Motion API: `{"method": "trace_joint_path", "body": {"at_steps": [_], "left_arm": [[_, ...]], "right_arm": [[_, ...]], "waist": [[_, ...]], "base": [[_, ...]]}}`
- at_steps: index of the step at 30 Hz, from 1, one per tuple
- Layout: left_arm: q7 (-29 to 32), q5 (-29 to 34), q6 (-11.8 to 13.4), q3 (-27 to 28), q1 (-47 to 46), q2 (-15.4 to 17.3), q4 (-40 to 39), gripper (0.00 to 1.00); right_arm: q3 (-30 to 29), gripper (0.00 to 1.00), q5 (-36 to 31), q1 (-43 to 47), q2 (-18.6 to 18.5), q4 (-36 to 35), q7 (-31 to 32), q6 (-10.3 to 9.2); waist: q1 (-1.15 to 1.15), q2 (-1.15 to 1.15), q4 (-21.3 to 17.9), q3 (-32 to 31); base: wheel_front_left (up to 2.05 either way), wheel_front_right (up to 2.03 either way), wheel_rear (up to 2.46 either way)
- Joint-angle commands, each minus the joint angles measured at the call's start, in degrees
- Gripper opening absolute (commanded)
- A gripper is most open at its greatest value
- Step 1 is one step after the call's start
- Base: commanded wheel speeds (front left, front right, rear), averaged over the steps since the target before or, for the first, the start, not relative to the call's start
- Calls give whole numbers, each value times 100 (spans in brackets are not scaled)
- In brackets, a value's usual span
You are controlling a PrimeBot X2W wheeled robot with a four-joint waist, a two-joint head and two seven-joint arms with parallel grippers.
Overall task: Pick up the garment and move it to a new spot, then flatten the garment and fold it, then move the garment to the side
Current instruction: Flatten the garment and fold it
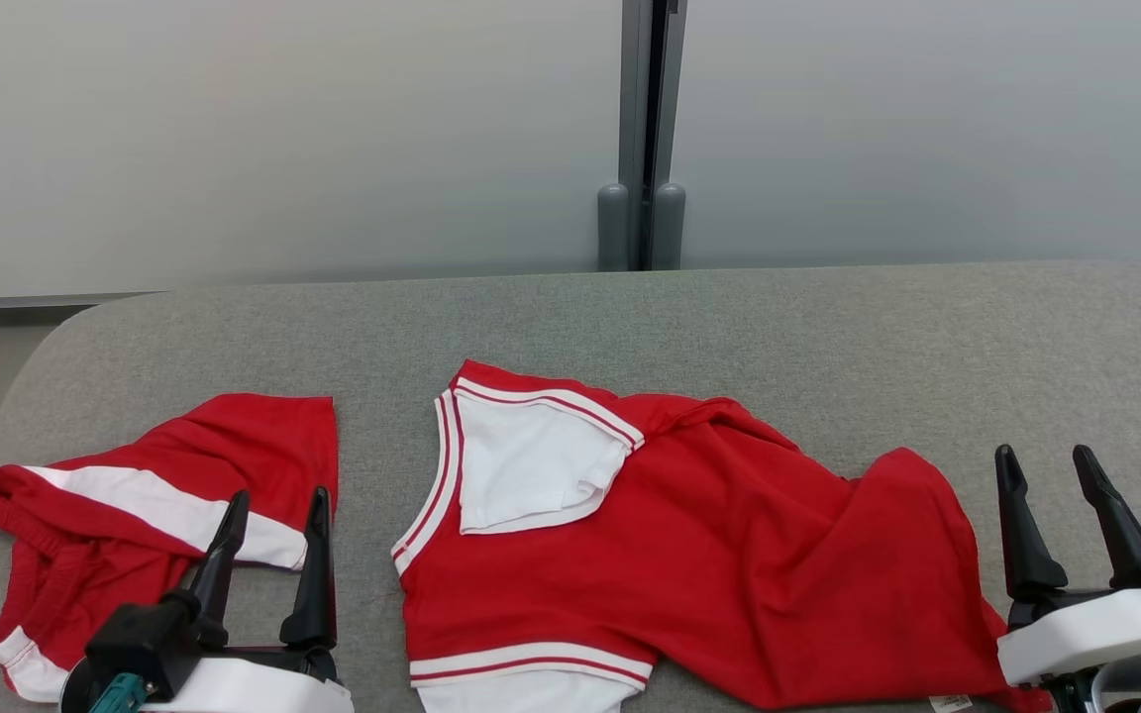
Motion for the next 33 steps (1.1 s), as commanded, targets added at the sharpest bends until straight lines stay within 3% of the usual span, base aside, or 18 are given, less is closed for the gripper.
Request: {"method": "trace_joint_path", "body": {"at_steps": [1,27,33], "left_arm": [[-9,35,-24,41,12,7,19,100],[20,100,-169,42,-37,-116,78,100],[1259,-243,-298,-263,261,126,-89,100]], "right_arm": [[-16,100,-34,-68,-17,2,6,3],[66,100,-26,-70,-65,-28,182,3],[-84,100,144,256,-517,-339,937,3]], "waist": [[0,0,1,-2],[0,0,8,3],[0,0,-23,13]], "base": [[0,0,0],[0,0,0],[0,0,0]]}}
